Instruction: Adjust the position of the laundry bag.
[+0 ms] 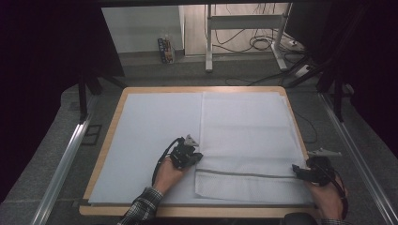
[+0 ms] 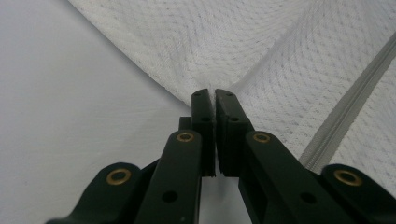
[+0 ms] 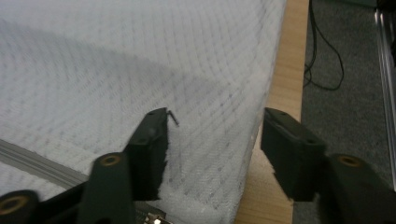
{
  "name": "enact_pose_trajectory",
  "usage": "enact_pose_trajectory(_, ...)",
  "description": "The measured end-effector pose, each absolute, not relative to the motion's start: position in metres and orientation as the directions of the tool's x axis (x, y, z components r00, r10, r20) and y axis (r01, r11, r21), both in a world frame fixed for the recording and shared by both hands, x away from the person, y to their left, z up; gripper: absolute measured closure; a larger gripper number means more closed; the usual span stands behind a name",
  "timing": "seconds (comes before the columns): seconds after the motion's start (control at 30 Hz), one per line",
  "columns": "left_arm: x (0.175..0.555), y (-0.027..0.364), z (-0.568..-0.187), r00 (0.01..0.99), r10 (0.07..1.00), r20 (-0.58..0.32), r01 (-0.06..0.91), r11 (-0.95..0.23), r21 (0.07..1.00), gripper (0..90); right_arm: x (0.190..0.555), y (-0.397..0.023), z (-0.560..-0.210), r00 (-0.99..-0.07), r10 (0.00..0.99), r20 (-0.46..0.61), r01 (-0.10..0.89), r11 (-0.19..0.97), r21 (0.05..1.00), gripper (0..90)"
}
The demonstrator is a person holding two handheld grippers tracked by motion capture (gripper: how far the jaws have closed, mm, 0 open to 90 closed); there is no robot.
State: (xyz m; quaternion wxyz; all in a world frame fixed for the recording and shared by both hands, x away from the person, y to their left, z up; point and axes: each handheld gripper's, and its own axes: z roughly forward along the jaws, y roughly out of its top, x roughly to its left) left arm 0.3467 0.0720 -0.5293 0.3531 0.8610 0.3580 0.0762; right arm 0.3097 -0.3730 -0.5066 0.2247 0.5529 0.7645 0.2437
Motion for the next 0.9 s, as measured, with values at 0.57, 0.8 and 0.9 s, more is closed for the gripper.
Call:
enact_pose_trajectory(0.57, 0.346, 0.082, -0.523, 0.745, 0.656, -0.122, 0.55, -0.5, 0.669, 88.8, 0.308, -0.366, -0.497, -0.297, 0.951, -0.084, 0.732, 0.283, 0.62, 88.2)
enact_pose_trajectory(0.8, 0.342, 0.101, -0.524, 0.728, 0.674, -0.124, 0.567, -0.49, 0.662, 88.8, 0.308, -0.357, -0.497, -0.353, 0.935, -0.04, 0.71, 0.295, 0.639, 87.9)
enact_pose_trajectory(0.9, 0.339, 0.109, -0.525, 0.72, 0.682, -0.126, 0.576, -0.486, 0.657, 88.8, 0.309, -0.351, -0.497, -0.379, 0.925, -0.031, 0.701, 0.309, 0.643, 87.8)
